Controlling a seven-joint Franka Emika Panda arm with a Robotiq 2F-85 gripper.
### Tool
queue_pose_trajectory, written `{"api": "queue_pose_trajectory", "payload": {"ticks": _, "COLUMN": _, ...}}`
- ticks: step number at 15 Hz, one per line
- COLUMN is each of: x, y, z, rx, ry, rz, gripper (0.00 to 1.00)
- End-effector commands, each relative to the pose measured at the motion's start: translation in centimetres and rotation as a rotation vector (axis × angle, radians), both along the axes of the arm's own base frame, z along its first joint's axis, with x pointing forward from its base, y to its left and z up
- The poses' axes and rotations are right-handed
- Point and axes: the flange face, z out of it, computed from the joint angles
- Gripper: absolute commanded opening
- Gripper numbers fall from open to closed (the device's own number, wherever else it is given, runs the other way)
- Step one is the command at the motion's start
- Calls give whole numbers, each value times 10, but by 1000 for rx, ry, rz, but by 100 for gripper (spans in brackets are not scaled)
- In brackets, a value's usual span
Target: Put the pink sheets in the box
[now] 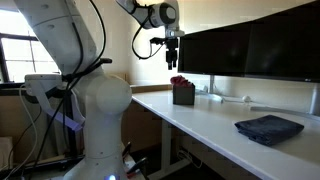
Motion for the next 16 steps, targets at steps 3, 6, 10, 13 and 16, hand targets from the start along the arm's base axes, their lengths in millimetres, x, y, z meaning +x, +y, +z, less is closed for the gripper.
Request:
{"api": "queue_pose_trajectory", "payload": {"ticks": 3, "x": -28, "y": -57, "z": -6, "rx": -70, "ry": 37, "rz": -78, "gripper": 100}}
{"api": "queue_pose_trajectory", "payload": {"ticks": 6, "x": -32, "y": -81, "z": -2, "rx": -83, "ry": 41, "rz": -115, "gripper": 100}}
{"api": "queue_pose_trajectory", "payload": {"ticks": 10, "x": -36, "y": -111, "z": -2, "rx": -162, "ry": 34, "rz": -181, "gripper": 100}}
{"api": "queue_pose_trajectory", "payload": {"ticks": 13, "x": -38, "y": -132, "z": -6, "rx": -167, "ry": 35, "rz": -217, "gripper": 100}}
{"api": "queue_pose_trajectory", "payload": {"ticks": 16, "x": -40, "y": -150, "z": -9, "rx": -130, "ry": 41, "rz": -242, "gripper": 100}}
